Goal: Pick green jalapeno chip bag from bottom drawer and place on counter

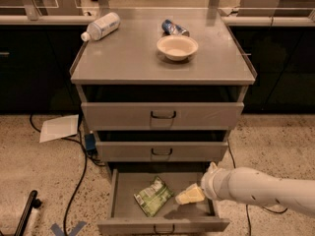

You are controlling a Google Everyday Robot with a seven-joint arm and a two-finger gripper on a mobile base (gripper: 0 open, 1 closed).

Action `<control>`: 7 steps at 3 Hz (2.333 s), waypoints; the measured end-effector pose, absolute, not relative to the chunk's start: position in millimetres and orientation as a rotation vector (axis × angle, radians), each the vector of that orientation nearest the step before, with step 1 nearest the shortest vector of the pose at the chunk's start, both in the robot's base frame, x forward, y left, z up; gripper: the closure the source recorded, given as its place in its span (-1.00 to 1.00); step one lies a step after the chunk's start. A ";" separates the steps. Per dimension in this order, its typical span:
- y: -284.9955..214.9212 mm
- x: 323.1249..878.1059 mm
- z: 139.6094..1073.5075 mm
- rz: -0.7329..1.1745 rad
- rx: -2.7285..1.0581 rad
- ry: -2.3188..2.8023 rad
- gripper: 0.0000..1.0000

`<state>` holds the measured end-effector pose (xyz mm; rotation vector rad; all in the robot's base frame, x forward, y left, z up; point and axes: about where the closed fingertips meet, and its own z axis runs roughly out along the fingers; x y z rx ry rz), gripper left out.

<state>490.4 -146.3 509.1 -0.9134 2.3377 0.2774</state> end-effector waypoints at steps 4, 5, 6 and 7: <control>-131.7 488.3 348.4 0.604 -0.632 2.492 -1.00; -134.1 485.4 347.7 0.558 -0.604 2.520 -1.00; -131.9 487.8 320.6 0.598 -0.565 2.544 -1.00; -117.0 508.3 271.8 0.681 -0.537 2.555 -1.00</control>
Offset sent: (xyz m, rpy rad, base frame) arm -0.0086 0.0094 -0.1813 0.2506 0.2605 -0.1522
